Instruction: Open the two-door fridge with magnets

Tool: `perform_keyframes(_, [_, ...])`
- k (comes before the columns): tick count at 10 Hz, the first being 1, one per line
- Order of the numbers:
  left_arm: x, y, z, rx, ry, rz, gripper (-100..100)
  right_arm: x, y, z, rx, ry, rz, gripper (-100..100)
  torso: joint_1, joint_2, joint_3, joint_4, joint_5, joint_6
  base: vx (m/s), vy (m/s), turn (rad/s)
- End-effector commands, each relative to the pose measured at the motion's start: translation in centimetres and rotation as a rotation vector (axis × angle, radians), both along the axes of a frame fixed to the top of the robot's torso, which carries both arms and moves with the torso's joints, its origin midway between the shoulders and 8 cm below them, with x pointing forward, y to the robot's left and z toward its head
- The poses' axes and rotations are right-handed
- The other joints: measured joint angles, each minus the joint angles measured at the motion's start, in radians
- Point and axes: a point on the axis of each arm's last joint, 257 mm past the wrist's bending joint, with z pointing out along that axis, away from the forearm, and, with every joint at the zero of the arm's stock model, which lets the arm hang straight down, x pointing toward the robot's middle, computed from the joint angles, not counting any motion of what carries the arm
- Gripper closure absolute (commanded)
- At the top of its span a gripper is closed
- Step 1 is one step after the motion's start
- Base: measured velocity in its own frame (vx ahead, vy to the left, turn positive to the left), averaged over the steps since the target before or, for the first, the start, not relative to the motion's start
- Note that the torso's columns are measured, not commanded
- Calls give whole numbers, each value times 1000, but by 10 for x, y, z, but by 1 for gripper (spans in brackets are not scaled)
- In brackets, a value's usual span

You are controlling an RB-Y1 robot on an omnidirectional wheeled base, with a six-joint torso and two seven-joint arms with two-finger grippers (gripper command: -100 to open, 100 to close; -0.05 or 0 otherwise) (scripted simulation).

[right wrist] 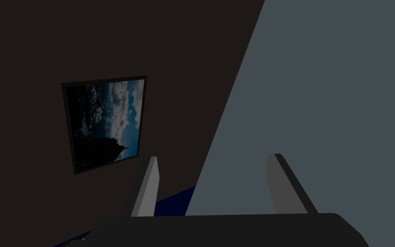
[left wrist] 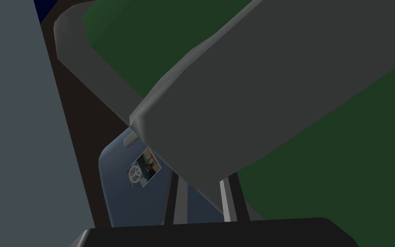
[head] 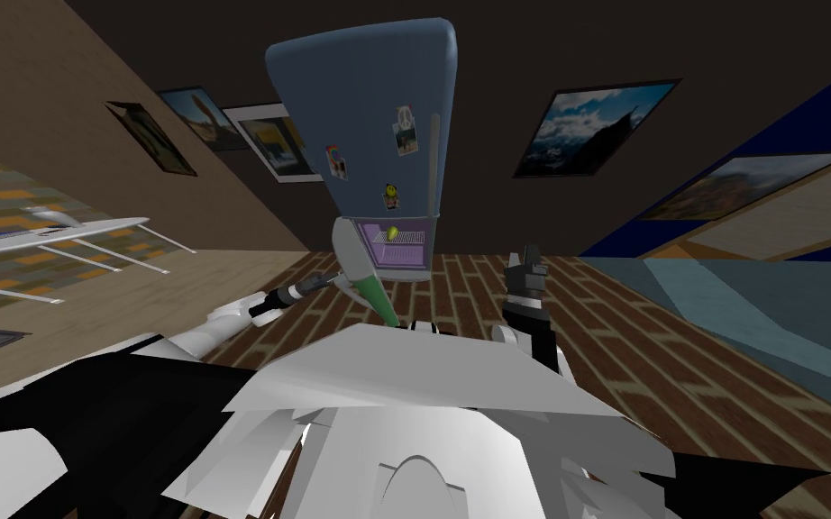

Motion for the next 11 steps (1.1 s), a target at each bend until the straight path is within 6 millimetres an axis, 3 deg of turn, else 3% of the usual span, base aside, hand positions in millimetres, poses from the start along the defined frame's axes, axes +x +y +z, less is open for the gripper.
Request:
perform_keyframes(1, [-15,-15,-22,-21,49,-36,100,0,0,0,0,0,0,0,-1,1,1,0,1,2,0,0,0])
perform_keyframes(2, [7,-6,-3,-1,-1,-2,100,0,0,0,0,0,0,0,0,0,1,-1,1,3,-34,40,-31])
perform_keyframes(4, [20,-15,-5,-11,0,-10,100,0,0,0,0,0,0,0,6,-6,-6,7,-9,6,-89,97,-29])
perform_keyframes(11, [54,-41,-12,-18,15,-37,100,0,0,0,0,0,0,0,9,-6,-6,5,-7,1,-77,71,-12])
